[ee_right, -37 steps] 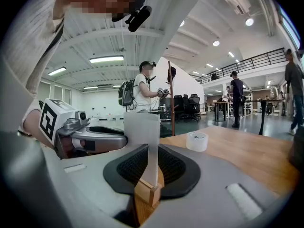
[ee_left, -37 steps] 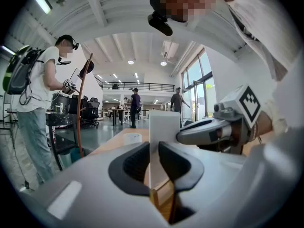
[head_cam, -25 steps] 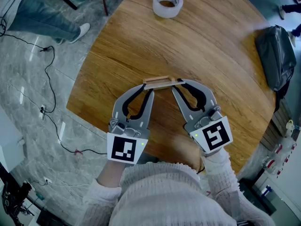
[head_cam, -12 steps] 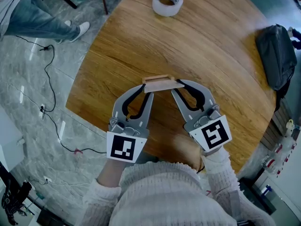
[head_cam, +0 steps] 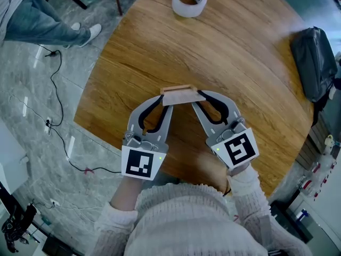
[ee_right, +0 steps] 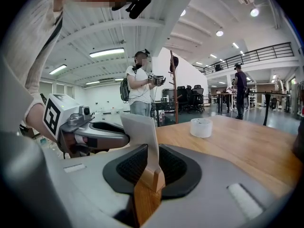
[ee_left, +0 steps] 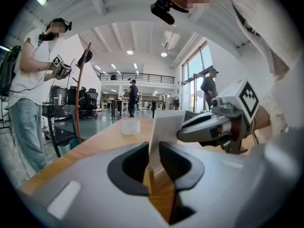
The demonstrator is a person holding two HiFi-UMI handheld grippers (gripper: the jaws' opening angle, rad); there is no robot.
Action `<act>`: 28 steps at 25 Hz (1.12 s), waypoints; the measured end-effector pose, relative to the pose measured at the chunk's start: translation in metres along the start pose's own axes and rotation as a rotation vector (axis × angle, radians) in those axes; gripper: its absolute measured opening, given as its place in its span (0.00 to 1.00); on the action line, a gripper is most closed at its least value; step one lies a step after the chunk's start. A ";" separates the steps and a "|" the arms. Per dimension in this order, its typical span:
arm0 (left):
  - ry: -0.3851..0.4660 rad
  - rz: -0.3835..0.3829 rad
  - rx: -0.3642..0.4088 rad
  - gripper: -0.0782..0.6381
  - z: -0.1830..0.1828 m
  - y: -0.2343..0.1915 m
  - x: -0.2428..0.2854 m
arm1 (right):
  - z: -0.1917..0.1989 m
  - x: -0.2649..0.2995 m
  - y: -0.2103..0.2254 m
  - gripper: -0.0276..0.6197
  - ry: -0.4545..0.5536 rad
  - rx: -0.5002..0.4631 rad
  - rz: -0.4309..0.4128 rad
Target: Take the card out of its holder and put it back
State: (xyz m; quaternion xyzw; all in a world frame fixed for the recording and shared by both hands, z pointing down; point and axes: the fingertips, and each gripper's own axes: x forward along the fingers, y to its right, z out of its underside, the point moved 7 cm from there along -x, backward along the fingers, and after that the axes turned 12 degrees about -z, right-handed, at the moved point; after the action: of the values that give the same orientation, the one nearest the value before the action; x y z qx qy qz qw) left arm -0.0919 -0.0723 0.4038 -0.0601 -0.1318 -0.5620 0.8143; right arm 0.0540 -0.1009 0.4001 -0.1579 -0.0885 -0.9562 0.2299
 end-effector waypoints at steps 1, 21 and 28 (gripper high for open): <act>-0.004 0.000 -0.004 0.19 0.001 0.000 0.001 | 0.001 0.000 0.000 0.13 -0.006 0.004 -0.001; -0.058 -0.001 -0.051 0.22 0.004 -0.007 0.006 | 0.006 0.005 -0.002 0.15 -0.047 0.066 -0.006; -0.048 -0.007 -0.044 0.25 -0.006 -0.009 -0.001 | 0.000 -0.005 -0.007 0.15 -0.030 0.075 0.020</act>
State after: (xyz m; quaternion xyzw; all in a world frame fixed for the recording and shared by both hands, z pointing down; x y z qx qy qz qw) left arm -0.0993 -0.0758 0.3974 -0.0913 -0.1391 -0.5660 0.8074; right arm 0.0552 -0.0928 0.3982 -0.1642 -0.1263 -0.9474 0.2441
